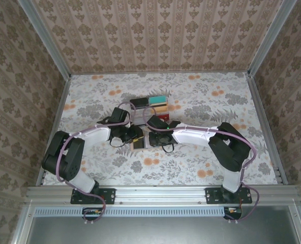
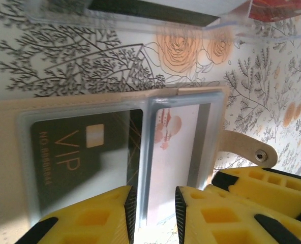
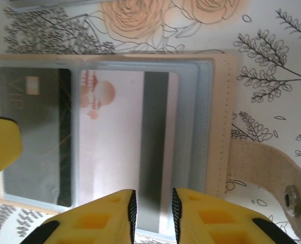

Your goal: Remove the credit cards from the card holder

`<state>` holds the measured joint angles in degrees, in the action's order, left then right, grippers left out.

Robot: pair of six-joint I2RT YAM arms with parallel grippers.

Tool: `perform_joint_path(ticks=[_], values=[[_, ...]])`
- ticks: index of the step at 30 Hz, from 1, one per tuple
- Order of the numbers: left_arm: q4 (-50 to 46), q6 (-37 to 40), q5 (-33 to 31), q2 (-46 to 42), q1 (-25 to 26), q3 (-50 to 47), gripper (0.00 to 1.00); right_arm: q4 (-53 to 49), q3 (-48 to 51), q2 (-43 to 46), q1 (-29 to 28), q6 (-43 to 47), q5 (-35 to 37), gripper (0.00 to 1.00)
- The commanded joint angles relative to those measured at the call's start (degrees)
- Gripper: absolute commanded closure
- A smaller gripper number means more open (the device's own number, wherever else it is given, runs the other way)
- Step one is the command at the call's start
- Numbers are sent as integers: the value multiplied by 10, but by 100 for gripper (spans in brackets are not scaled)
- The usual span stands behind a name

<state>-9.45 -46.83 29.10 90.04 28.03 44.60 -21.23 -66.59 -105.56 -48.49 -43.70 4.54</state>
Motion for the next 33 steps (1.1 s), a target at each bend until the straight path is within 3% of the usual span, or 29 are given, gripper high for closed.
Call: perform_joint_path(ticks=[1,25,33], values=[[12,-8,15,16,8,0,72,-27,-17,-15,3,-3,23,72],[30,-15,38,62,20,14,76,10,3,-32,18,-9,-49,75],[39,-11,47,54,20,9,83,7,2,-35,20,-14,-53,75]])
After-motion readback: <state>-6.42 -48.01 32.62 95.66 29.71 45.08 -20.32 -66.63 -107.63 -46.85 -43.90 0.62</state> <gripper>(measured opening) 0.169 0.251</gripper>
